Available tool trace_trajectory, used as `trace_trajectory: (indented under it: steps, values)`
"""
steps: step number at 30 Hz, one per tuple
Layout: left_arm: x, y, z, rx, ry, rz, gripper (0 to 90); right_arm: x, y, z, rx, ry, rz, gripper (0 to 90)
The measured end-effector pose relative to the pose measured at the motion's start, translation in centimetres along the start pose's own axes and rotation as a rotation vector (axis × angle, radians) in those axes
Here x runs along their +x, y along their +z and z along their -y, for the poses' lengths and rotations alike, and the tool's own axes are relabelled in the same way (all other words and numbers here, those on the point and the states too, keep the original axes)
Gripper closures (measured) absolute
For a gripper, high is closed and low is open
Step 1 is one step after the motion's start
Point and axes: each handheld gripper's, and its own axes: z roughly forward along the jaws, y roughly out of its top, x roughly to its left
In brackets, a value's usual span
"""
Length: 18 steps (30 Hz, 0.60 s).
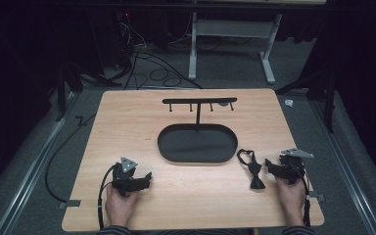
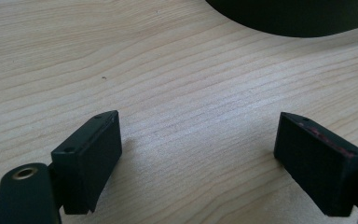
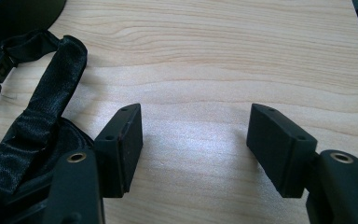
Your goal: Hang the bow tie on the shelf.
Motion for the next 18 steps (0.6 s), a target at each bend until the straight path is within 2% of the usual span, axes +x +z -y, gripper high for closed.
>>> trace_trajectory:
  steps: [18]
  values:
    - [0.00, 0.00, 0.00, 0.000, -0.001, 0.000, 15.5, 0.04, -0.02, 0.02, -0.002, -0.002, -0.001, 38.9]
